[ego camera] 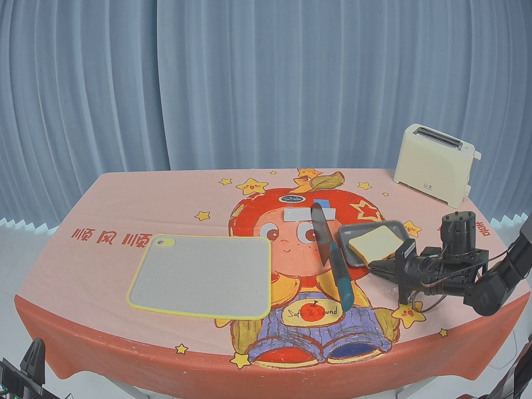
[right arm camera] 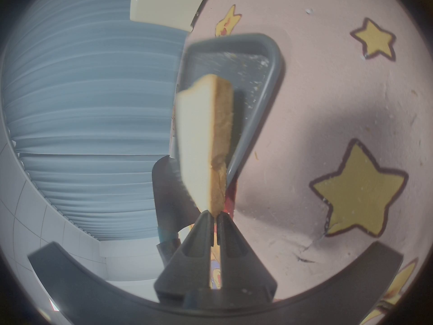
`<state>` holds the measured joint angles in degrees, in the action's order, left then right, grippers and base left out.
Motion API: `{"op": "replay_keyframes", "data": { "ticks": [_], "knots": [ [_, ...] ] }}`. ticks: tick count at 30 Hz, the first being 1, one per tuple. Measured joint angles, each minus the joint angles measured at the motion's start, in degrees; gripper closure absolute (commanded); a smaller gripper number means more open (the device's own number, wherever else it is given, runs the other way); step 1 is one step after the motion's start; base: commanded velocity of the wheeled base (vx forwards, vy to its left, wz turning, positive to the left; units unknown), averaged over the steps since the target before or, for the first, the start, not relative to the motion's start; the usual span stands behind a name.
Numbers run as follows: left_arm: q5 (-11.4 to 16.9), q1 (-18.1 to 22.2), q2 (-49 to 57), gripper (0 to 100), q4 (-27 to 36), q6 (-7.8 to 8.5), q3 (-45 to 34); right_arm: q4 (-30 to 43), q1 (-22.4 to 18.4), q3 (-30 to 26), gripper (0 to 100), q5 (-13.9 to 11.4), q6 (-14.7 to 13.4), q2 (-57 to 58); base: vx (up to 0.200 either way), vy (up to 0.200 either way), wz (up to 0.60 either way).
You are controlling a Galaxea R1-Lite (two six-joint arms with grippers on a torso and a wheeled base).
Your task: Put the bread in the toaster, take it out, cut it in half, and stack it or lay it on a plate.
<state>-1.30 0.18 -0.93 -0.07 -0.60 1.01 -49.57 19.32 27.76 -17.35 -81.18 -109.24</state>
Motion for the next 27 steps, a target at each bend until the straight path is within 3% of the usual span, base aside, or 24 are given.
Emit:
{"op": "replay_keyframes", "data": {
  "ticks": [11, 15, 18, 24, 27],
  "knots": [
    [0.00, 0.02, 0.00, 100, 0.00, 0.00, 0.00, 0.38, 0.07, 0.29, 100, 0.27, 0.55, 3.36, 0.000, 0.000, 0.00],
    [0.00, 0.02, 0.00, 100, 0.00, 0.02, 0.00, 0.44, 0.10, 0.00, 100, 0.57, 2.05, 4.58, 0.000, 0.000, 0.00],
    [0.00, 0.02, 0.00, 100, 0.00, 0.00, 0.00, 0.44, 0.11, -0.34, 100, 1.61, 5.25, 5.28, 0.000, 0.000, 0.00],
    [0.00, 0.02, 0.00, 100, 0.00, 0.00, 0.00, 0.22, 1.26, -1.05, 100, 6.19, 11.50, 6.53, 0.000, 0.000, 0.00],
    [0.00, 0.00, 0.00, 100, 0.00, 0.02, 0.00, -0.27, 2.41, -1.57, 100, 6.92, 13.43, 7.03, 0.000, 0.000, 0.00]
  ]
}}
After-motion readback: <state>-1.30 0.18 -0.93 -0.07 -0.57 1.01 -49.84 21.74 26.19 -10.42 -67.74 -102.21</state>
